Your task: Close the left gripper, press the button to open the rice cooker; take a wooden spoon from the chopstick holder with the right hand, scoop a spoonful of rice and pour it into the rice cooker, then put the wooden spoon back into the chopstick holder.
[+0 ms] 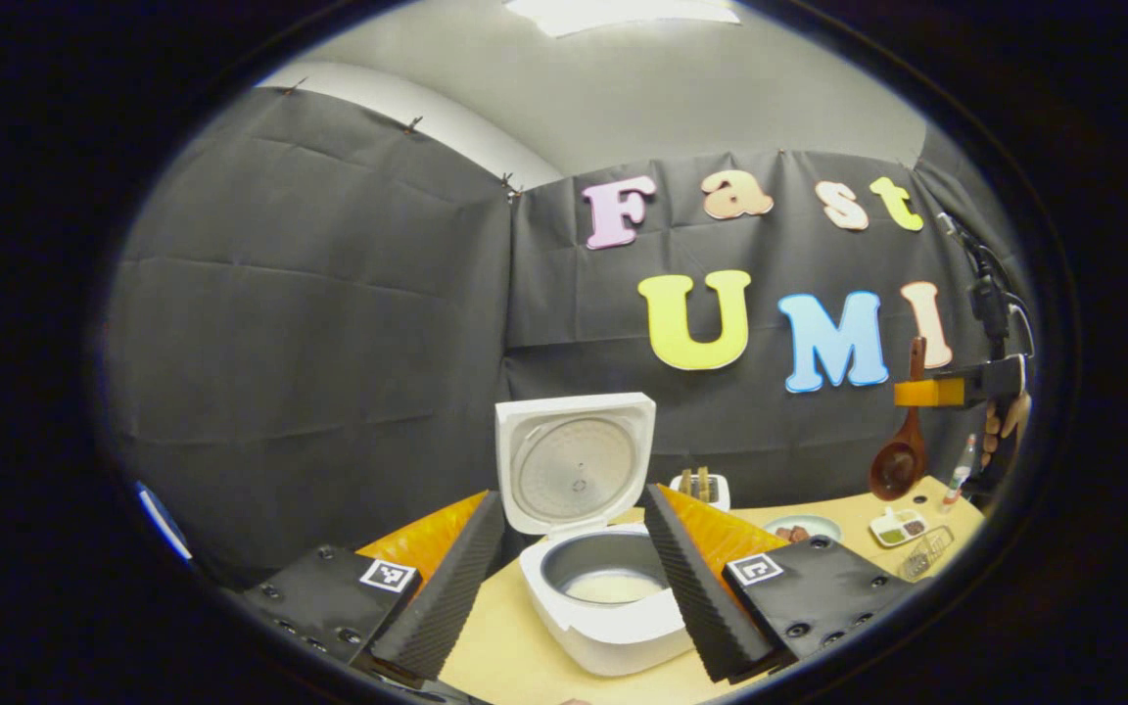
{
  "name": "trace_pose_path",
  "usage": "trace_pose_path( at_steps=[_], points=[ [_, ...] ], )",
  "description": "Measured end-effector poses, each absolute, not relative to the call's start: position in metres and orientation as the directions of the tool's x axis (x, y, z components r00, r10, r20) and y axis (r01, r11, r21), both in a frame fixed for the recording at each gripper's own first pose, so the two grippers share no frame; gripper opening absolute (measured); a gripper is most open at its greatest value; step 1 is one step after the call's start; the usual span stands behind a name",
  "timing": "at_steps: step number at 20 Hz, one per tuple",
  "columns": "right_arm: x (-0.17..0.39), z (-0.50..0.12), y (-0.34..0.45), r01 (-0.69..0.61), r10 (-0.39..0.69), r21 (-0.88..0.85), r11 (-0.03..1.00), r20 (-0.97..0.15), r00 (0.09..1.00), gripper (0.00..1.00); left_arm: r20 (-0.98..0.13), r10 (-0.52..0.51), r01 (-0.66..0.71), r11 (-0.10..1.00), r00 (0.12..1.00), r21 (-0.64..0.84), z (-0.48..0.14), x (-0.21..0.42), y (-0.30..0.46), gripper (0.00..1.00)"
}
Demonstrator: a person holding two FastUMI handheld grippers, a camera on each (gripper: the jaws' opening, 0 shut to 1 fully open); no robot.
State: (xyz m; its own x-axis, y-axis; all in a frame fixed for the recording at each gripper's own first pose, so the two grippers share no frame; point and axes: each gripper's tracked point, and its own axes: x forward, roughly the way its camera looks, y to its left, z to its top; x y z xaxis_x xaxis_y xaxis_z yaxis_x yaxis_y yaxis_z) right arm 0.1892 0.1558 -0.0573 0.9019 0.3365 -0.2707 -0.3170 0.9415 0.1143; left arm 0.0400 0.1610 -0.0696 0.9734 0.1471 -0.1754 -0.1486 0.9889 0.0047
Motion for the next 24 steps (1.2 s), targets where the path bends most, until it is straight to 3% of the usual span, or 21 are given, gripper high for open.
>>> trace_pose_path(
  at_steps=[12,17,20,23,24],
  points=[
    [0.177,-0.137,0.0,-0.067,0.101,0.096,0.993,-0.402,0.91,0.13,-0.185,0.082,-0.08,0.997,0.979,0.021,-0.061,0.065,0.096,0.99],
    [0.167,-0.17,-0.033,-0.015,0.048,0.078,0.997,-0.443,0.895,0.13,-0.203,0.088,-0.08,0.996,0.975,0.044,-0.06,0.062,0.091,0.95],
    [0.162,-0.192,-0.048,0.017,0.016,0.067,0.998,-0.465,0.885,0.14,-0.206,0.1,-0.09,0.994,0.974,0.056,-0.055,0.059,0.092,1.0],
    [0.159,-0.217,-0.057,0.043,0.006,0.084,0.995,-0.51,0.86,0.13,-0.205,0.114,-0.101,0.992,0.972,0.076,-0.053,0.056,0.093,0.94],
    [0.158,-0.224,-0.058,0.049,0.011,0.099,0.994,-0.524,0.851,0.14,-0.208,0.118,-0.103,0.991,0.971,0.08,-0.053,0.057,0.094,0.99]
  ],
)
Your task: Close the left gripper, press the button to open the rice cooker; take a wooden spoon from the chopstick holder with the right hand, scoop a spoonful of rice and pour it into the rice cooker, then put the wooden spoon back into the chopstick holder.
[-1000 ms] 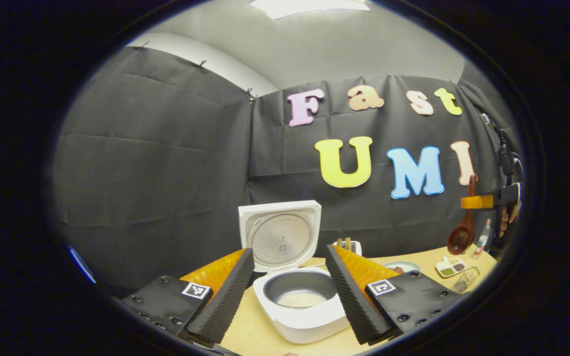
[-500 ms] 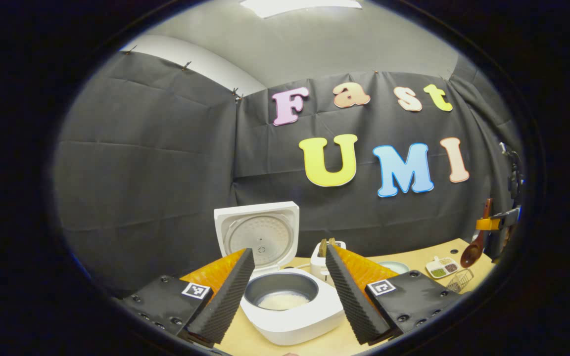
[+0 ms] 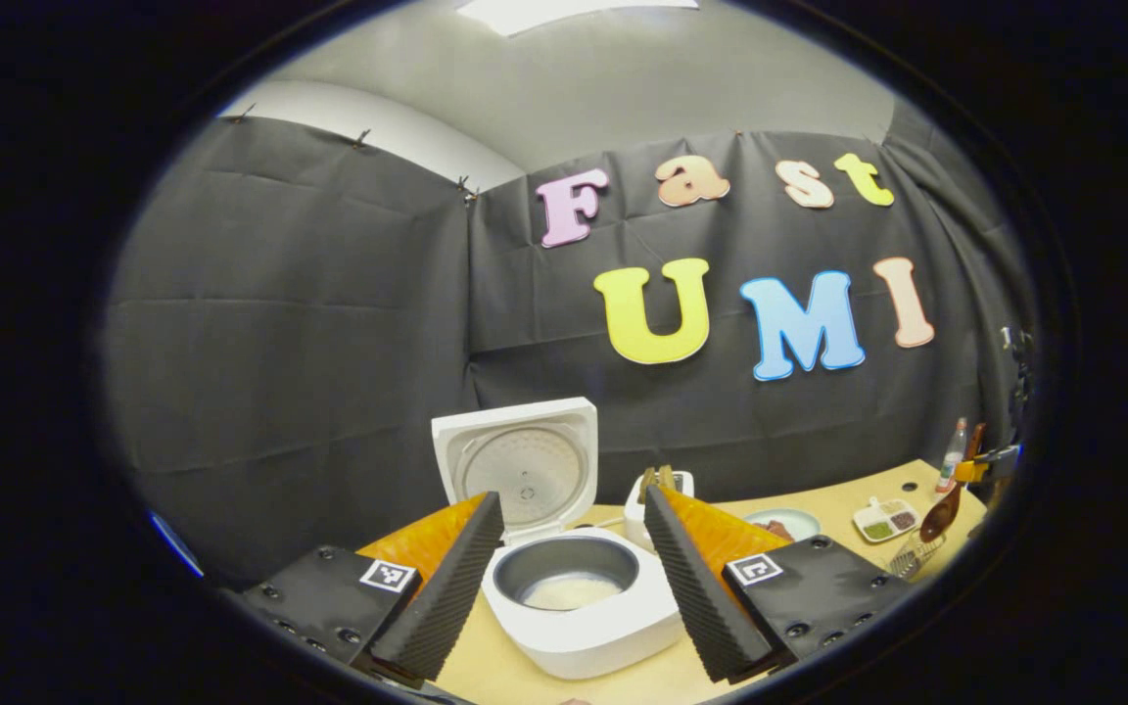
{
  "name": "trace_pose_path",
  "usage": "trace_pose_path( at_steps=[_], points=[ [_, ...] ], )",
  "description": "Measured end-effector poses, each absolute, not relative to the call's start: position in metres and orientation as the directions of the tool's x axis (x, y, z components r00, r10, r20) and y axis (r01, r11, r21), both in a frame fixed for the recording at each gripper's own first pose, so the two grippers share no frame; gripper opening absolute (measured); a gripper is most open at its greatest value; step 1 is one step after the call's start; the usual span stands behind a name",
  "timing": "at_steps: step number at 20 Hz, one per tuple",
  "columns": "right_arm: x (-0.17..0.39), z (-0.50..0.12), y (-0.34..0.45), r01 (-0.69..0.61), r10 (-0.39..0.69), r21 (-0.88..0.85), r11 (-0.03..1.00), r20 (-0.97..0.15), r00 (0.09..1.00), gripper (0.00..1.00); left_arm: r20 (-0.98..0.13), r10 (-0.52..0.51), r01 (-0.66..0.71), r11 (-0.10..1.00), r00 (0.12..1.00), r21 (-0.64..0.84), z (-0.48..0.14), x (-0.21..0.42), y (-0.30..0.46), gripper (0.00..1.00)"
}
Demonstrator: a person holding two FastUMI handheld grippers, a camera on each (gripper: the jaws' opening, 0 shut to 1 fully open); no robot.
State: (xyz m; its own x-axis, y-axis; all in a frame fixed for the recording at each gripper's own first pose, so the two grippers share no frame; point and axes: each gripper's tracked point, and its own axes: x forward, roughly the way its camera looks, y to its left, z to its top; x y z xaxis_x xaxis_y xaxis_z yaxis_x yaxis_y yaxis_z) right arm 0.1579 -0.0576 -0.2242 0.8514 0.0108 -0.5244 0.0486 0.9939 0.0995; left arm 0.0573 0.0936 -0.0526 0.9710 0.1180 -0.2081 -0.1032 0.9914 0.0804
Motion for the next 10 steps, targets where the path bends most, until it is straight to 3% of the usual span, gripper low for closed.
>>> trace_pose_path(
  at_steps=[1,2,10],
  points=[
    [0.157,-0.231,-0.058,0.054,0.019,0.119,0.991,-0.539,0.842,0.13,-0.209,0.121,-0.106,0.991,0.97,0.082,-0.052,0.056,0.094,0.94],
    [0.154,-0.237,-0.058,0.059,0.027,0.136,0.989,-0.554,0.832,0.13,-0.209,0.123,-0.108,0.991,0.97,0.082,-0.052,0.055,0.094,1.0],
    [0.13,-0.265,-0.073,0.082,0.004,0.107,0.991,-0.632,0.775,0.19,-0.201,0.114,-0.104,0.993,0.973,0.057,-0.049,0.063,0.085,1.0]
  ],
)
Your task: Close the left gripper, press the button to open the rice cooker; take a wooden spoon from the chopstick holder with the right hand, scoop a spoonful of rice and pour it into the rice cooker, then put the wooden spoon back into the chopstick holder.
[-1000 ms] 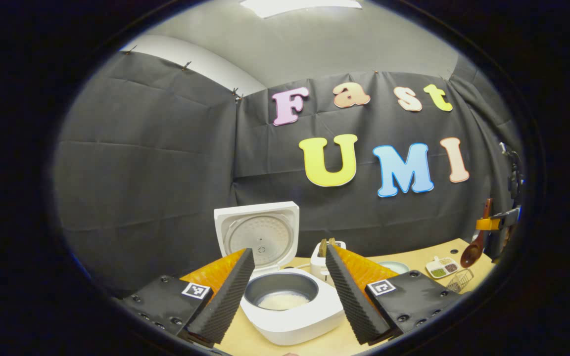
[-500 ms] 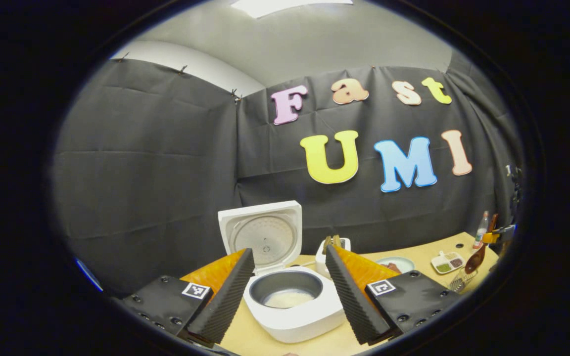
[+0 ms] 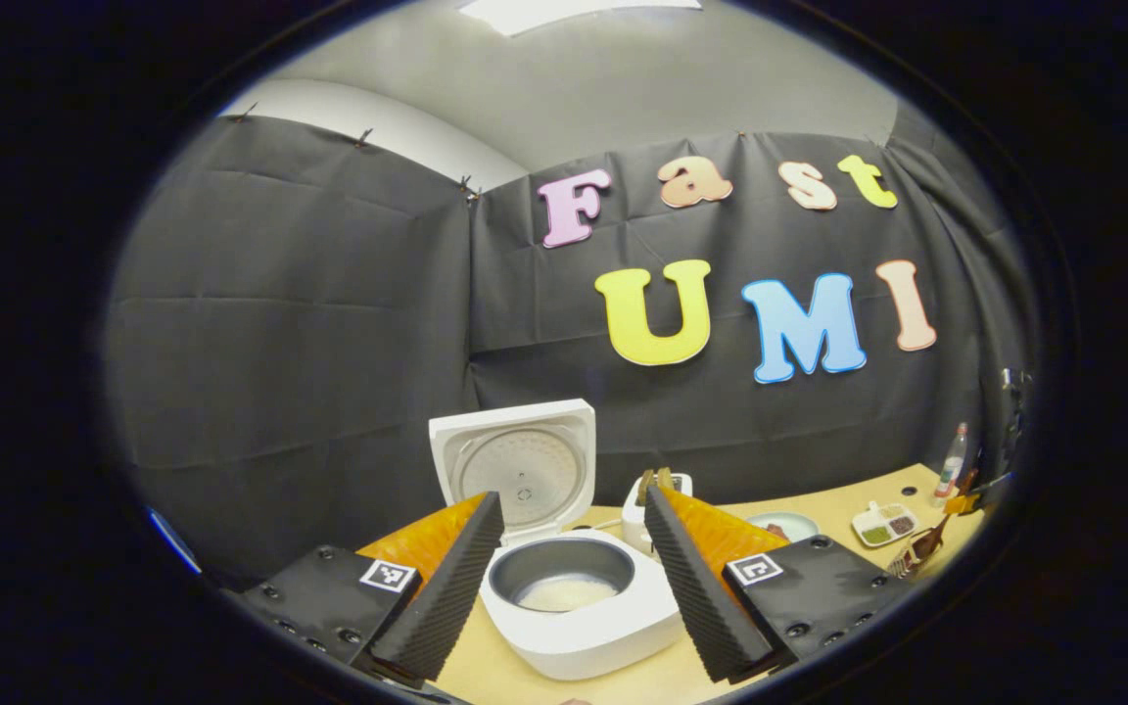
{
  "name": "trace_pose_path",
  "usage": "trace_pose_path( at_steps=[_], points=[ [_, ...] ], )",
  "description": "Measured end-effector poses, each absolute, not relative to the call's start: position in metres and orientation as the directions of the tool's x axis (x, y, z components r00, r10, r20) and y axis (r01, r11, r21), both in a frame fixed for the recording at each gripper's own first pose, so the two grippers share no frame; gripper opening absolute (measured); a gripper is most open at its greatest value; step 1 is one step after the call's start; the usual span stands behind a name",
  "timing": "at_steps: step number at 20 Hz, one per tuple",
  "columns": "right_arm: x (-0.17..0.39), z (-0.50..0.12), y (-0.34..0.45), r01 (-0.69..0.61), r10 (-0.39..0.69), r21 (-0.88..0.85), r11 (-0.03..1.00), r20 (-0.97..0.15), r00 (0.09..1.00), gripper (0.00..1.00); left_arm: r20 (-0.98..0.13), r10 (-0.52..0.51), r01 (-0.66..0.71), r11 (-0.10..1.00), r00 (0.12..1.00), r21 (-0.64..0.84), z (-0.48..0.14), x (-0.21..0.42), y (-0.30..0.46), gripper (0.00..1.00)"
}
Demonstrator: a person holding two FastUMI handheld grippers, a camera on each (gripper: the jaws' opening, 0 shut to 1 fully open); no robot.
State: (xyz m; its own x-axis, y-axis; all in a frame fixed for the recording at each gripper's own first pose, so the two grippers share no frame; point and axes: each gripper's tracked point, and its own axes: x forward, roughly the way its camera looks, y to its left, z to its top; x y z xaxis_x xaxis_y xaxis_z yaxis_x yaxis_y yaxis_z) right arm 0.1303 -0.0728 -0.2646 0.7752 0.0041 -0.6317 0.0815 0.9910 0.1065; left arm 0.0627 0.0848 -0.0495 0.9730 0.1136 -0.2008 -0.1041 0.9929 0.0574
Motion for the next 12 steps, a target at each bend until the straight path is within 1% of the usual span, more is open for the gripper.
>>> trace_pose_path(
  at_steps=[2,3,4,5,6,9,12],
  points=[
    [0.13,-0.256,-0.083,0.084,-0.029,0.062,0.995,-0.612,0.79,0.29,-0.199,0.106,-0.098,0.994,0.974,0.051,-0.05,0.066,0.082,1.0],
    [0.128,-0.25,-0.086,0.084,-0.044,0.038,0.996,-0.606,0.794,0.38,-0.197,0.101,-0.093,0.995,0.975,0.048,-0.051,0.068,0.08,1.0],
    [0.126,-0.248,-0.091,0.086,-0.061,0.013,0.996,-0.6,0.798,0.43,-0.195,0.097,-0.09,0.995,0.976,0.044,-0.051,0.07,0.079,1.0],
    [0.124,-0.243,-0.097,0.093,-0.083,-0.013,0.996,-0.591,0.803,0.53,-0.192,0.092,-0.086,0.995,0.977,0.039,-0.052,0.073,0.079,1.0],
    [0.123,-0.239,-0.101,0.096,-0.095,-0.029,0.995,-0.578,0.811,0.57,-0.188,0.088,-0.083,0.996,0.978,0.033,-0.05,0.075,0.077,1.0],
    [0.122,-0.22,-0.121,0.142,-0.177,-0.108,0.984,-0.527,0.831,1.0,-0.17,0.081,-0.077,0.997,0.982,0.03,-0.046,0.084,0.077,1.0],
    [0.114,-0.195,-0.135,0.199,-0.246,-0.148,0.969,-0.469,0.849,1.0,-0.142,0.086,-0.082,0.996,0.986,0.032,-0.032,0.101,0.083,1.0]
  ],
)
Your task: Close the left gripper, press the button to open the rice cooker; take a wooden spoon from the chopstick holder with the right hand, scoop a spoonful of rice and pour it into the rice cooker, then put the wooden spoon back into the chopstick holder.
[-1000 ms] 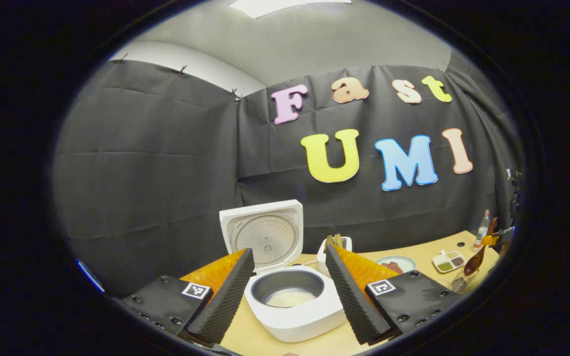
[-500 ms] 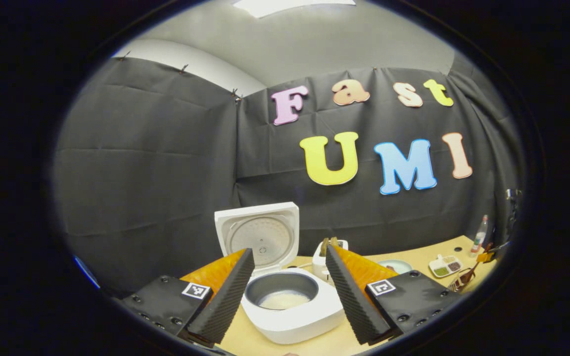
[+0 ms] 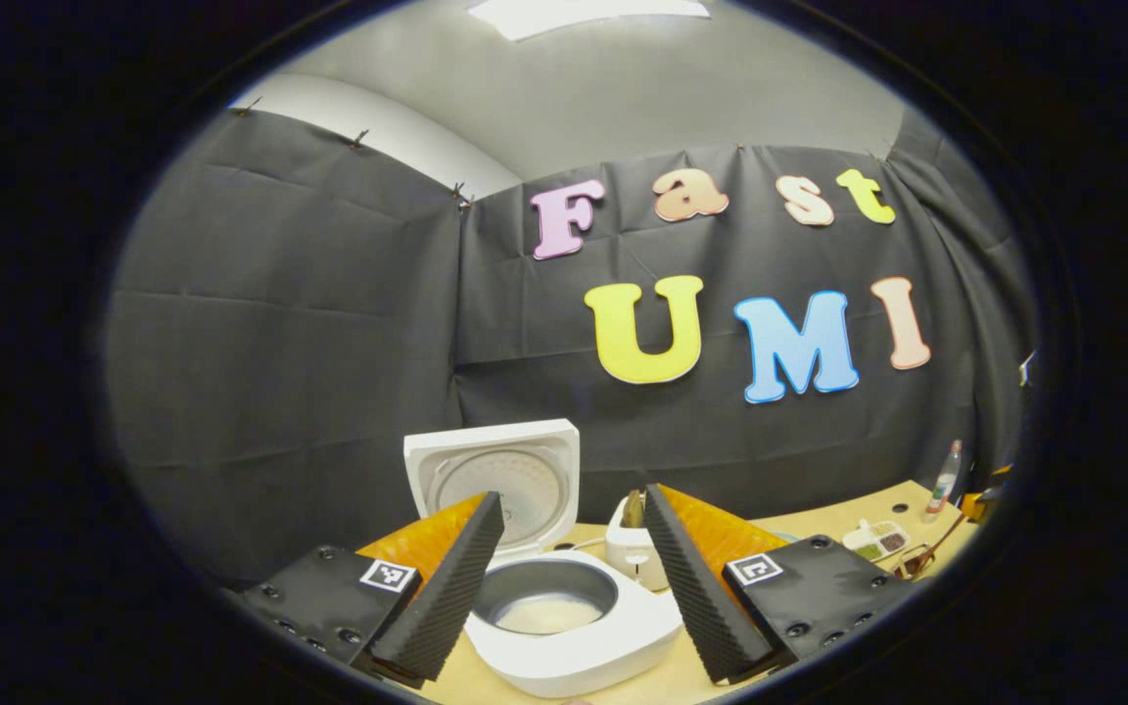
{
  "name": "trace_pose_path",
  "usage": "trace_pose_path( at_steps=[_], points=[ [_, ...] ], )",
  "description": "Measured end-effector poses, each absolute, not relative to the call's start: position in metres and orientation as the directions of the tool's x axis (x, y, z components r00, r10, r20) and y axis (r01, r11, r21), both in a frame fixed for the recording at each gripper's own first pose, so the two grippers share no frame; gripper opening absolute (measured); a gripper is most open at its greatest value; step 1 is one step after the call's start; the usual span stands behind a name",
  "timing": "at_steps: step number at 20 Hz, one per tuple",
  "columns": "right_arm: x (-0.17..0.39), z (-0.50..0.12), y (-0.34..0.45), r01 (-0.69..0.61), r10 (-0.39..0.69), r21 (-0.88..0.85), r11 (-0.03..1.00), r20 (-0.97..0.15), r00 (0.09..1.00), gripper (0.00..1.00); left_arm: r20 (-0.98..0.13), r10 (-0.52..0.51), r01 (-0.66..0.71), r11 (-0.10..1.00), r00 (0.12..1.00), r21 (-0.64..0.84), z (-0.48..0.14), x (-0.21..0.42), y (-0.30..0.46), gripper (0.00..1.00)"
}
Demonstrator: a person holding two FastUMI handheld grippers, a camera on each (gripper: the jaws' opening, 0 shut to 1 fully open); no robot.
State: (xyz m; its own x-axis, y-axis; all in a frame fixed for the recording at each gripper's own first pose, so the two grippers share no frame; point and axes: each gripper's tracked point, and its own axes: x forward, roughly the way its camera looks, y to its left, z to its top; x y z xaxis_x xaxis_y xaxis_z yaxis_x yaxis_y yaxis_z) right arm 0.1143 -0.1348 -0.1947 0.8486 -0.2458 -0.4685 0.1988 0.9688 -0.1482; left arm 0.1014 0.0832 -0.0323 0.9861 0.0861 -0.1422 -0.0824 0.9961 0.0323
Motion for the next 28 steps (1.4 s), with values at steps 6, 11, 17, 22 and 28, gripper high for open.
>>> trace_pose_path(
  at_steps=[6,11,17,22,28],
  points=[
    [0.1,-0.165,-0.153,0.265,-0.299,-0.139,0.954,-0.406,0.864,1.0,-0.066,0.138,-0.134,0.989,0.988,0.061,0.012,0.154,0.119,0.94],
    [0.078,-0.155,-0.164,0.297,-0.34,-0.168,0.94,-0.385,0.858,1.0,-0.064,0.189,-0.186,0.981,0.98,0.052,0.023,0.208,0.155,1.0],
    [0.055,-0.138,-0.158,0.328,-0.361,-0.153,0.932,-0.348,0.865,1.0,-0.166,0.204,-0.206,0.979,0.965,0.01,-0.005,0.282,0.186,1.0],
    [0.038,-0.134,-0.143,0.326,-0.368,-0.175,0.929,-0.337,0.867,1.0,-0.205,0.243,-0.229,0.969,0.948,0.089,-0.032,0.336,0.214,1.0],
    [0.026,-0.136,-0.128,0.323,-0.374,-0.196,0.926,-0.348,0.86,1.0,-0.312,0.282,-0.28,0.959,0.907,0.052,-0.082,0.374,0.235,1.0]
  ],
)
